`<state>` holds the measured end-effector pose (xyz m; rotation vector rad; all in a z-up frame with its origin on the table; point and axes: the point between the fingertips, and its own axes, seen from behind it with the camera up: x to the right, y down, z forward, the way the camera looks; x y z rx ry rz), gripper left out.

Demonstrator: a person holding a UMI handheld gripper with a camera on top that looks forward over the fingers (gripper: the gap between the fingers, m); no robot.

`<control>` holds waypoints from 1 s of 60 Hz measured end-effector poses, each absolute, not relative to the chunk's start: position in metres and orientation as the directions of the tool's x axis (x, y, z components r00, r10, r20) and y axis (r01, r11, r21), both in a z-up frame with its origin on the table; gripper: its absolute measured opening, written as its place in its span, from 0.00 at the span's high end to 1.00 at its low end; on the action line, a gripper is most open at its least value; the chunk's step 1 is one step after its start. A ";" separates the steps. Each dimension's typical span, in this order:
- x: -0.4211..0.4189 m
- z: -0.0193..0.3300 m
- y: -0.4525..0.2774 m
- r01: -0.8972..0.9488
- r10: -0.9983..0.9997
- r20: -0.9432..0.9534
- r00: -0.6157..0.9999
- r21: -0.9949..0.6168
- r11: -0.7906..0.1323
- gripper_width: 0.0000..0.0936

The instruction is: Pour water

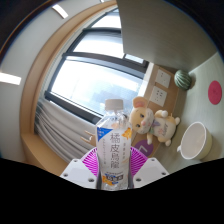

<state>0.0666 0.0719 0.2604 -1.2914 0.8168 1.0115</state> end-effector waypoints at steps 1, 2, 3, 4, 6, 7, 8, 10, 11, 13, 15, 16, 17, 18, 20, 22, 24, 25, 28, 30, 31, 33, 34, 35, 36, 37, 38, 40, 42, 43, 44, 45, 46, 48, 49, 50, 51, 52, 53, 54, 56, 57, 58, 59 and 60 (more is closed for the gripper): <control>0.069 0.265 0.070 -0.899 0.136 -0.890 0.434 -0.438 0.002 0.62; 0.071 0.270 0.071 -0.866 0.128 -0.858 0.497 -0.500 0.008 0.62; 0.074 0.275 0.071 -0.829 0.122 -0.822 0.556 -0.559 0.015 0.61; 0.078 0.281 0.071 -0.790 0.115 -0.783 0.611 -0.613 0.024 0.59; 0.087 0.290 0.070 -0.707 0.093 -0.702 0.706 -0.707 0.036 0.59; 0.092 0.294 0.069 -0.661 0.079 -0.657 0.750 -0.749 0.040 0.59; 0.097 0.298 0.069 -0.615 0.065 -0.612 0.788 -0.787 0.043 0.59; 0.109 0.300 0.070 -0.519 0.043 -0.517 0.855 -0.853 0.057 0.59; 0.114 0.305 0.069 -0.474 0.025 -0.473 0.880 -0.879 0.054 0.59; 0.123 0.310 0.069 -0.388 -0.008 -0.389 0.921 -0.919 0.063 0.59; 0.137 0.316 0.069 -0.306 -0.045 -0.310 0.950 -0.949 0.070 0.59; 0.144 0.318 0.069 -0.268 -0.065 -0.273 0.960 -0.961 0.072 0.59; 0.152 0.319 0.069 -0.232 -0.085 -0.238 0.968 -0.970 0.073 0.59; 0.159 0.320 0.069 -0.200 -0.105 -0.207 0.973 -0.977 0.072 0.59; 0.175 0.317 0.067 -0.144 -0.143 -0.151 0.978 -0.988 0.062 0.59; 0.190 0.313 0.066 -0.096 -0.175 -0.104 0.979 -0.994 0.049 0.59; 0.208 0.306 0.065 -0.051 -0.208 -0.058 0.976 -0.998 0.035 0.59; 0.216 0.304 0.064 -0.036 -0.228 -0.041 0.973 -0.999 0.026 0.59; 0.241 0.289 0.062 -0.003 -0.281 -0.002 0.960 -1.000 -0.002 0.59; 0.258 0.277 0.063 0.012 -0.301 0.018 0.954 -1.000 -0.021 0.59; 0.268 0.270 0.061 0.018 -0.306 0.026 0.952 -0.999 -0.030 0.59; 0.283 0.258 0.062 0.019 -0.325 0.035 0.945 -0.999 -0.050 0.59; 0.290 0.251 0.062 0.019 -0.335 0.039 0.941 -0.998 -0.060 0.59; 0.297 0.244 0.061 0.020 -0.345 0.043 0.938 -0.997 -0.071 0.59; 0.303 0.237 0.061 0.020 -0.354 0.048 0.934 -0.996 -0.082 0.59; 0.309 0.229 0.060 0.019 -0.361 0.052 0.931 -0.995 -0.094 0.59; 0.313 0.220 0.063 0.018 -0.368 0.055 0.928 -0.995 -0.102 0.59; 0.325 0.207 0.061 0.015 -0.381 0.061 0.923 -0.992 -0.122 0.59; 0.334 0.194 0.059 0.009 -0.393 0.063 0.918 -0.990 -0.138 0.59; 0.338 0.189 0.058 0.006 -0.398 0.063 0.915 -0.990 -0.143 0.59; 0.342 0.184 0.057 0.003 -0.401 0.063 0.914 -0.989 -0.147 0.59; 0.344 0.178 0.056 -0.001 -0.404 0.061 0.913 -0.989 -0.150 0.59; 0.348 0.173 0.055 -0.005 -0.407 0.058 0.912 -0.988 -0.153 0.59; 0.352 0.159 0.060 -0.018 -0.411 0.049 0.910 -0.987 -0.157 0.59; 0.355 0.153 0.059 -0.022 -0.414 0.047 0.909 -0.987 -0.161 0.59; 0.358 0.148 0.058 -0.025 -0.415 0.047 0.908 -0.986 -0.167 0.59; 0.360 0.142 0.058 -0.026 -0.417 0.049 0.908 -0.985 -0.173 0.59; 0.362 0.137 0.058 -0.027 -0.417 0.052 0.908 -0.983 -0.181 0.59; 0.363 0.131 0.057 -0.028 -0.416 0.055 0.908 -0.981 -0.191 0.59; 0.363 0.124 0.063 -0.030 -0.418 0.056 0.907 -0.980 -0.198 0.59; 0.363 0.115 0.059 -0.033 -0.415 0.058 0.908 -0.977 -0.210 0.59; 0.364 0.110 0.058 -0.036 -0.414 0.058 0.908 -0.976 -0.214 0.59; 0.365 0.106 0.057 -0.039 -0.414 0.056 0.909 -0.975 -0.217 0.59; 0.365 0.101 0.057 -0.042 -0.413 0.054 0.909 -0.974 -0.221 0.59; 0.365 0.096 0.060 -0.046 -0.413 0.053 0.909 -0.973 -0.225 0.59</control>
